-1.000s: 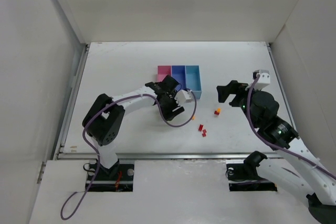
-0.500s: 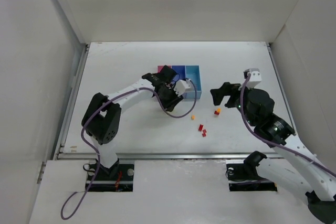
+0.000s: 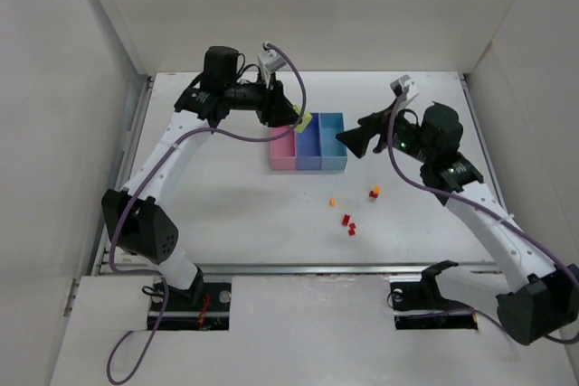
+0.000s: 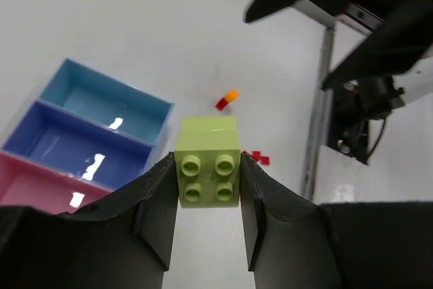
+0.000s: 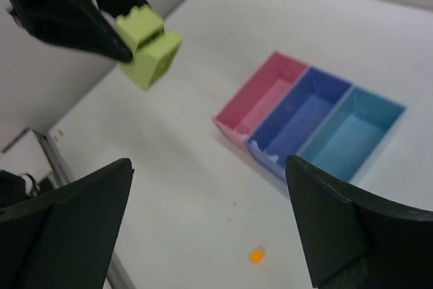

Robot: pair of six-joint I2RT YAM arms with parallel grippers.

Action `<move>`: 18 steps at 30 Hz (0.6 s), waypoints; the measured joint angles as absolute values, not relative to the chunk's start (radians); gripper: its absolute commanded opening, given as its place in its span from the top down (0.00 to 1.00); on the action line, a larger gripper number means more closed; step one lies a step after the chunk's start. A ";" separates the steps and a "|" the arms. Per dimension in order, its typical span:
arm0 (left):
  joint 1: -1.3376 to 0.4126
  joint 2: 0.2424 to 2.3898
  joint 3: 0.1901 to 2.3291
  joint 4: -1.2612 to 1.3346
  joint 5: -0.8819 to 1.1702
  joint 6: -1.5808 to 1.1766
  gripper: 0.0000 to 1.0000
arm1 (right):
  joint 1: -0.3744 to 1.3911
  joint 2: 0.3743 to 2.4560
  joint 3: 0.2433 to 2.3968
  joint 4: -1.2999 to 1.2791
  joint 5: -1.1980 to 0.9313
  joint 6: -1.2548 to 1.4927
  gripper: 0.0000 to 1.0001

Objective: Sort the legos into containers by color

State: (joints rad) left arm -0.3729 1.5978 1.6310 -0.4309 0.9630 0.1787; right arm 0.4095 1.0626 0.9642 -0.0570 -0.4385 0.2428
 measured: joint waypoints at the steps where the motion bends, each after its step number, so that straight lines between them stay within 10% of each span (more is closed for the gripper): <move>1: -0.368 1.597 1.615 -0.397 0.997 0.147 1.00 | 0.379 1.079 0.964 -0.002 -0.483 0.261 0.00; 10: -0.373 1.607 1.499 -0.017 1.180 -0.240 1.00 | 0.402 1.358 0.947 0.486 -0.715 0.469 0.01; 18: -0.369 1.607 1.498 0.079 1.222 -0.319 1.00 | 0.406 1.461 0.932 0.897 -0.790 0.697 0.25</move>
State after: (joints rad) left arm -0.3687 1.6073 1.4982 0.0792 1.2224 -0.3191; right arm 0.4065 1.4612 0.9318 0.8967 -0.7902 0.6968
